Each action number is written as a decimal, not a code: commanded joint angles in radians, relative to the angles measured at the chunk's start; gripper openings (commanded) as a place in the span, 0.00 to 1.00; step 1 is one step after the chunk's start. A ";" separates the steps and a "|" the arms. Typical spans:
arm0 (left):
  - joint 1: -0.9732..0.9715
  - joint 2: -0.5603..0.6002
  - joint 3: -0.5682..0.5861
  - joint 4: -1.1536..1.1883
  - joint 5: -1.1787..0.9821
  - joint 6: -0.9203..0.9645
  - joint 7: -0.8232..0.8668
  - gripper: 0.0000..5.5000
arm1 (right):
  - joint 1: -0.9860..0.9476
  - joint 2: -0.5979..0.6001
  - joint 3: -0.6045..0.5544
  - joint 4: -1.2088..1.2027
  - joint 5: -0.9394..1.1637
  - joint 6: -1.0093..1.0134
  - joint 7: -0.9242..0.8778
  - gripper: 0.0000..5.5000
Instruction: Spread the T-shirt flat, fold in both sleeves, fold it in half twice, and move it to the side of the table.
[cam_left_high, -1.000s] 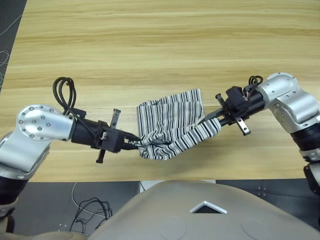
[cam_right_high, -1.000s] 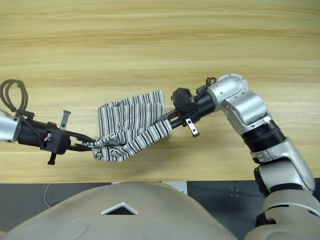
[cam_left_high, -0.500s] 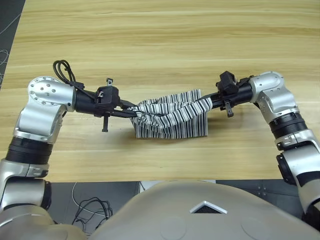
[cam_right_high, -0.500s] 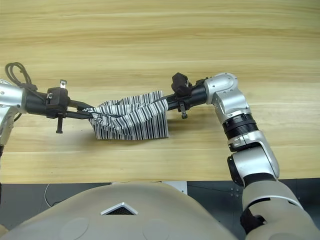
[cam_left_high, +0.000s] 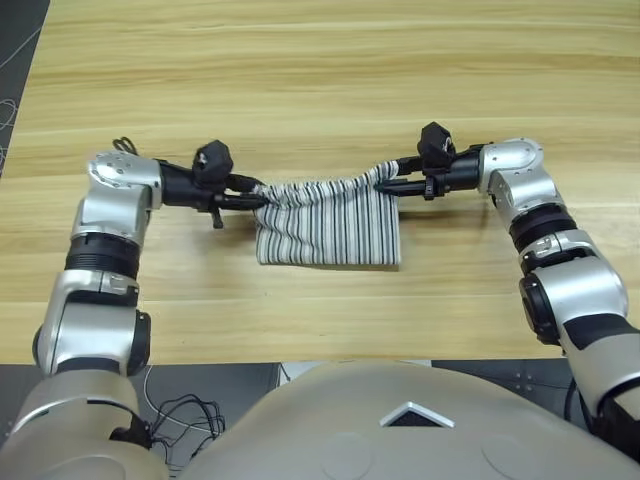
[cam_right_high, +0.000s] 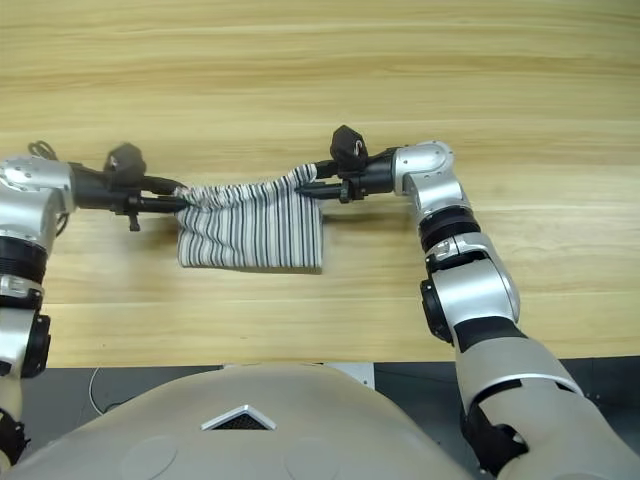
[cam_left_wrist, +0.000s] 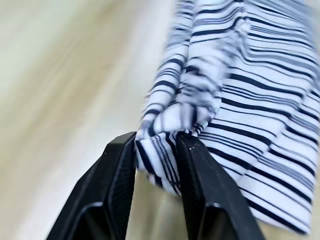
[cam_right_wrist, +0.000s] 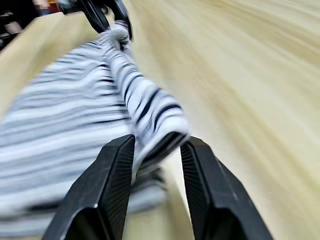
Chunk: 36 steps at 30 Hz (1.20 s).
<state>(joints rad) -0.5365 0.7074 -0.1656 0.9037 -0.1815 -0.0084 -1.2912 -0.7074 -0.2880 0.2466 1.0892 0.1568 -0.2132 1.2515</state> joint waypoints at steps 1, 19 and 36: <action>-0.111 0.021 0.097 0.196 0.000 -0.020 0.053 0.25 | -0.055 0.004 -0.044 0.083 -0.045 -0.047 -0.084 0.30; 0.212 0.013 0.135 -0.279 -0.020 -0.130 -0.063 0.25 | 0.112 0.239 -0.003 -0.183 -0.088 -0.177 -0.082 0.30; -0.070 -0.418 0.306 0.099 -0.006 -0.326 0.760 0.25 | 0.030 -0.348 0.210 0.207 -0.504 -0.105 -0.627 0.30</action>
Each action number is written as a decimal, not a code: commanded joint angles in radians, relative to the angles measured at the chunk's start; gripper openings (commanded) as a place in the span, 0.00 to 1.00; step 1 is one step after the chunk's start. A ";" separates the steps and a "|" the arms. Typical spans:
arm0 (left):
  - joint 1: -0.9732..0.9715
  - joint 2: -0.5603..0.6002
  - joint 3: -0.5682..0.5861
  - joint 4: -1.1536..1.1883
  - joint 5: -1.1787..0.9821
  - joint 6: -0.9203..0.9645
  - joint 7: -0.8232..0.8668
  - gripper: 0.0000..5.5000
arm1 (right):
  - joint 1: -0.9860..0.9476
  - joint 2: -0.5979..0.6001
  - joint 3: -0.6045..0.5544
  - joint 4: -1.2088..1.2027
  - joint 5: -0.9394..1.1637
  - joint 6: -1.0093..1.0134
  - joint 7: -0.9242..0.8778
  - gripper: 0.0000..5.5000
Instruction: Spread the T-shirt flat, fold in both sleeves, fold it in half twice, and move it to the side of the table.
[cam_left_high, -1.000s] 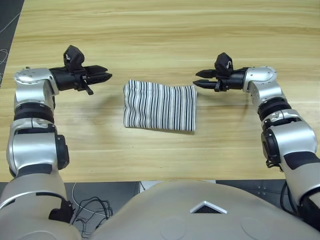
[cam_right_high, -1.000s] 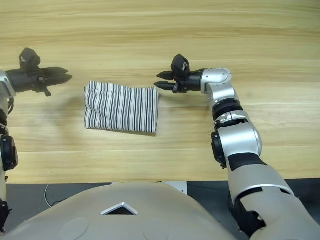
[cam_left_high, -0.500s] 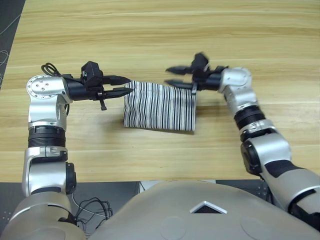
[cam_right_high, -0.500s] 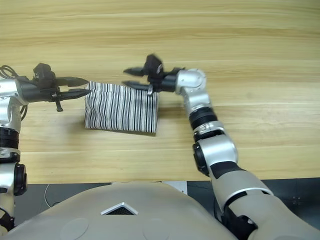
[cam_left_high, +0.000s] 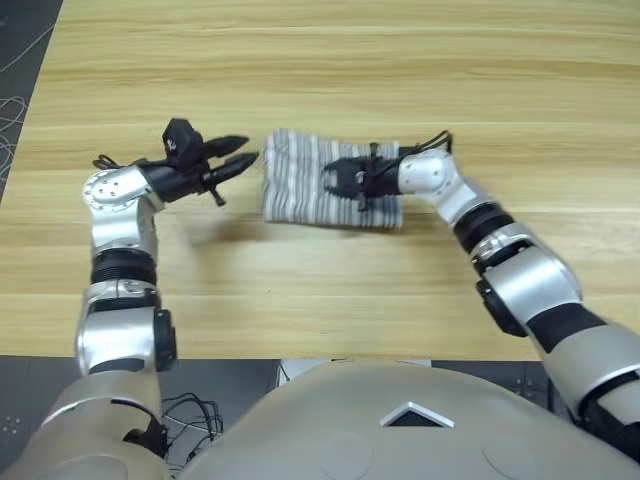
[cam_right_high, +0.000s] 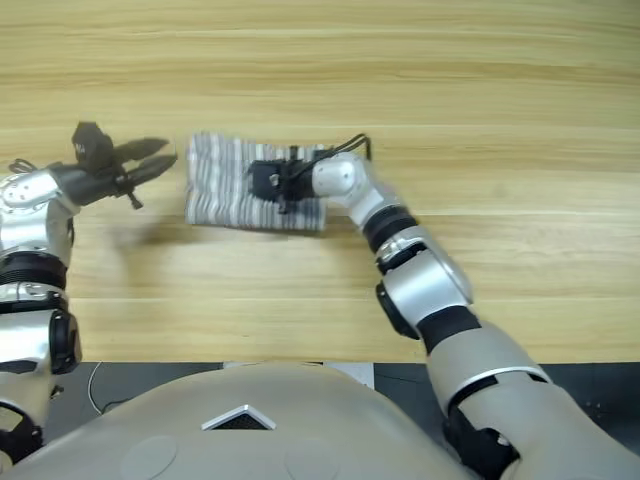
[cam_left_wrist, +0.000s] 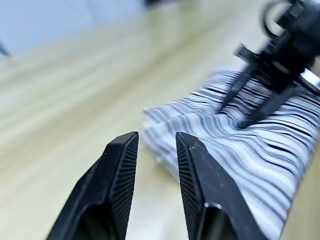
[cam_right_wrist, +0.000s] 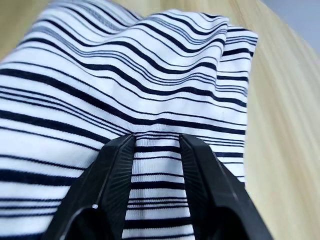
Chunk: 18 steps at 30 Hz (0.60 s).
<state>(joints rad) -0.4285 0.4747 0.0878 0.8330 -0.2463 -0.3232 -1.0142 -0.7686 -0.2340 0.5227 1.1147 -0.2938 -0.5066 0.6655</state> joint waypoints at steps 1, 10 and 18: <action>-0.222 -0.227 0.069 0.233 0.056 0.003 0.616 0.25 | 0.100 -0.448 -0.110 0.199 -0.013 0.228 -0.071 0.30; -0.337 -0.295 0.101 0.451 0.111 -0.096 1.018 0.25 | 0.064 -0.325 -0.301 0.210 0.072 0.314 -0.546 0.30; -0.373 -0.230 0.102 0.478 0.207 -0.202 1.205 0.25 | -0.076 -0.110 -0.173 0.088 -0.218 -0.034 -1.362 0.30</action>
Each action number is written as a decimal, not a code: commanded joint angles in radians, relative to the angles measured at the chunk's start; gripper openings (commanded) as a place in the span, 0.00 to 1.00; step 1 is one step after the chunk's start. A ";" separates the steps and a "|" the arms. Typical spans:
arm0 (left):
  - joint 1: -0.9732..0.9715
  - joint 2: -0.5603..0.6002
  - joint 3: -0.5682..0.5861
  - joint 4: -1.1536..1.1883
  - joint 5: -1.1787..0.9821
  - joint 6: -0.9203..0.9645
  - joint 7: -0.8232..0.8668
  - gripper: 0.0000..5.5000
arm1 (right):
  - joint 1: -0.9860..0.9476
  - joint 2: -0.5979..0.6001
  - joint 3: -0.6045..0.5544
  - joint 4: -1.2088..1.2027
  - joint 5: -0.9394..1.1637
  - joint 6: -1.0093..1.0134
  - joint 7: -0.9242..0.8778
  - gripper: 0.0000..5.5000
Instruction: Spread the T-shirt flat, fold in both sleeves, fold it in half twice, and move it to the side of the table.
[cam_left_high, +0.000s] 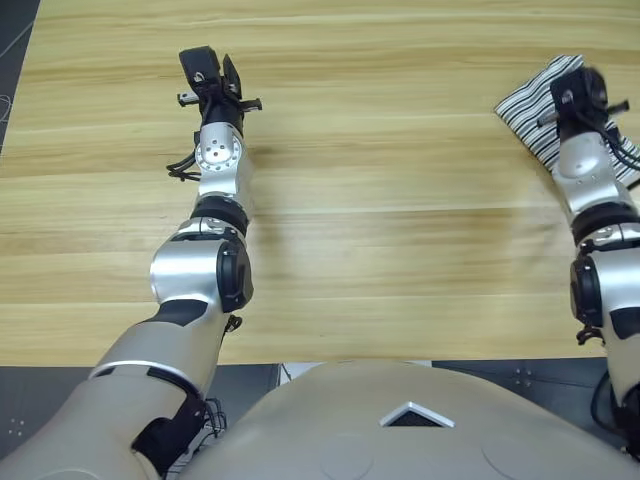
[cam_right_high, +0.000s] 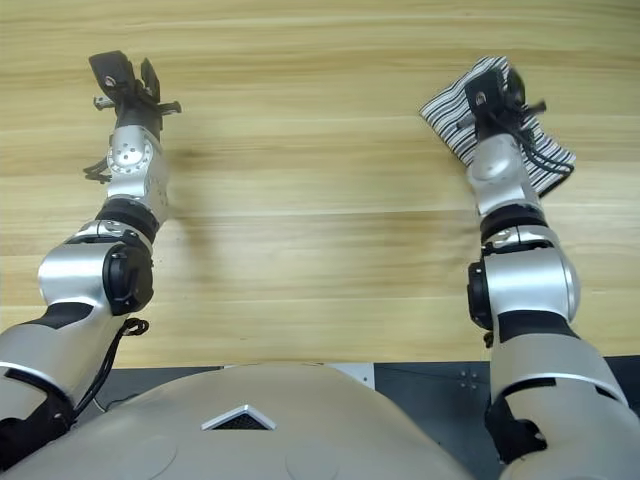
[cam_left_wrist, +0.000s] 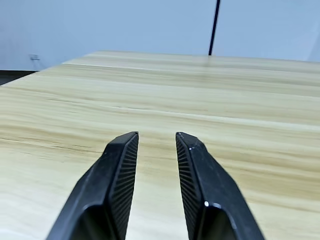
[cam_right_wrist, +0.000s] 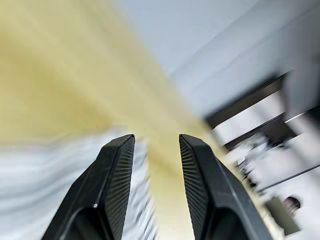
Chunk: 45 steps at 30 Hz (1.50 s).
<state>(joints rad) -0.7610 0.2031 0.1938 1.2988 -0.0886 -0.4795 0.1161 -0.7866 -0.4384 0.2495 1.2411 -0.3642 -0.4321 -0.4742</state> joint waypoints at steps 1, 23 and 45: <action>-0.047 0.047 -0.031 0.010 0.089 -0.066 0.104 0.25 | -0.062 0.139 0.157 -0.026 -0.211 -0.150 -0.279 0.30; -0.060 0.032 -0.108 0.034 0.232 -0.083 0.055 0.35 | -0.041 0.315 0.018 0.111 -0.082 -0.198 0.262 0.31; -0.082 0.033 -0.152 0.046 0.320 -0.023 0.098 0.70 | -0.054 0.322 -0.069 0.115 -0.044 -0.119 0.372 0.50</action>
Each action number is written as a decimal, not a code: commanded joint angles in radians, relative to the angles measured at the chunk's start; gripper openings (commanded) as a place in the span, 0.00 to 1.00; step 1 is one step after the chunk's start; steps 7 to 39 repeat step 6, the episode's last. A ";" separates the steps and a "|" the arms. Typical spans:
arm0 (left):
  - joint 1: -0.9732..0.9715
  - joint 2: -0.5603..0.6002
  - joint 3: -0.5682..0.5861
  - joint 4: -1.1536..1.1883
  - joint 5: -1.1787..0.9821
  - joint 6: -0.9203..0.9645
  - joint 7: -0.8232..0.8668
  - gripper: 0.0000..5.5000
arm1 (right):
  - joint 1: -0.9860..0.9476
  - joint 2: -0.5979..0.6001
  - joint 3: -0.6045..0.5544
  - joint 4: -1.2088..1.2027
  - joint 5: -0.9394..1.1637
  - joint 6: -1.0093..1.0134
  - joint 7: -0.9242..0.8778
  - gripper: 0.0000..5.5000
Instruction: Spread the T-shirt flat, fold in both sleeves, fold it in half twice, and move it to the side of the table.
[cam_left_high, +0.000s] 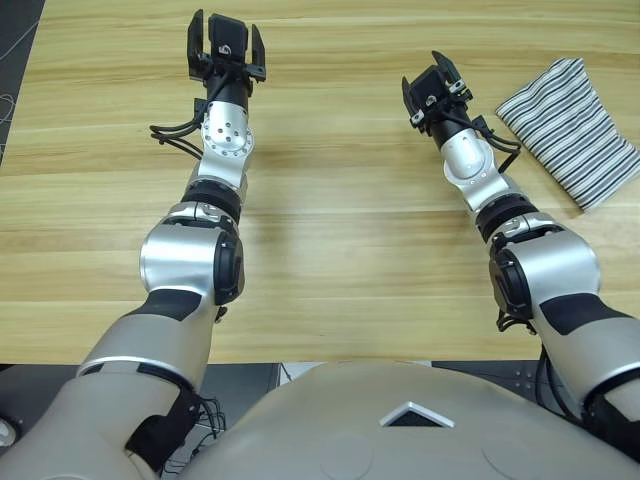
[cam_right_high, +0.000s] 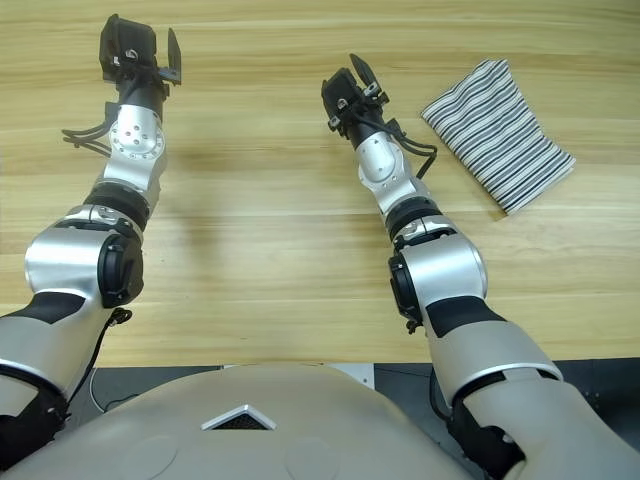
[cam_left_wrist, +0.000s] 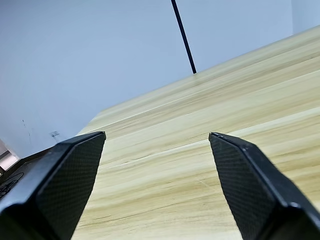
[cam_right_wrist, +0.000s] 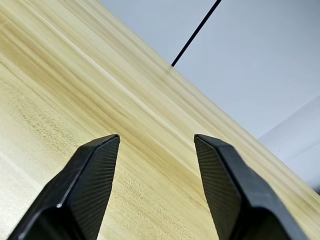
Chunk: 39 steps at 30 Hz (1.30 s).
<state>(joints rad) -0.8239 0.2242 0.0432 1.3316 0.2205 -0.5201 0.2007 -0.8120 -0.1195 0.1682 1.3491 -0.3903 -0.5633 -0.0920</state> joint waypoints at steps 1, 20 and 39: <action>-0.020 0.013 -0.002 0.013 0.012 0.019 0.016 0.70 | -0.029 0.003 0.019 0.006 -0.025 0.011 -0.016 0.50; -0.010 0.030 -0.009 0.011 0.025 0.015 0.053 0.70 | -0.035 0.017 0.038 0.007 -0.045 0.004 -0.026 0.50; -0.010 0.030 -0.009 0.011 0.025 0.015 0.053 0.70 | -0.035 0.017 0.038 0.007 -0.045 0.004 -0.026 0.50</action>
